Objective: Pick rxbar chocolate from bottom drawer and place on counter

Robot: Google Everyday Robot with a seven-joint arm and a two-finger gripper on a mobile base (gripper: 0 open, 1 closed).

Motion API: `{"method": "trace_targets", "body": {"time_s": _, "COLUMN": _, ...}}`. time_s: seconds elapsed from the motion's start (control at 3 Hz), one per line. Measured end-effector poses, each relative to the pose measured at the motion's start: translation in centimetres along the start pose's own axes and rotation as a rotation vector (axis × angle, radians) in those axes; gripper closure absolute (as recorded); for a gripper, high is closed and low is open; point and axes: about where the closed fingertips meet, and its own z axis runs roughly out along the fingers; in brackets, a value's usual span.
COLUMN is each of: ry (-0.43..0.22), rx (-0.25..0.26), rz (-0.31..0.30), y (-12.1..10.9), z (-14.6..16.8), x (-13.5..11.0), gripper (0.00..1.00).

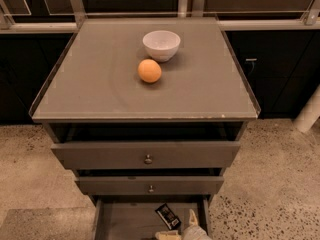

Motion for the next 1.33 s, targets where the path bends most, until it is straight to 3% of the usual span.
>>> {"method": "trace_targets", "body": {"time_s": 0.67, "ry": 0.048, "rx": 0.045, "rz": -0.052, "y": -1.2, "z": 2.3, "x": 1.9, "gripper": 0.00}}
{"method": "trace_targets", "body": {"time_s": 1.33, "ry": 0.078, "rx": 0.037, "rz": -0.143, "y": -2.9, "z": 6.2, "x": 2.7, "gripper": 0.00}}
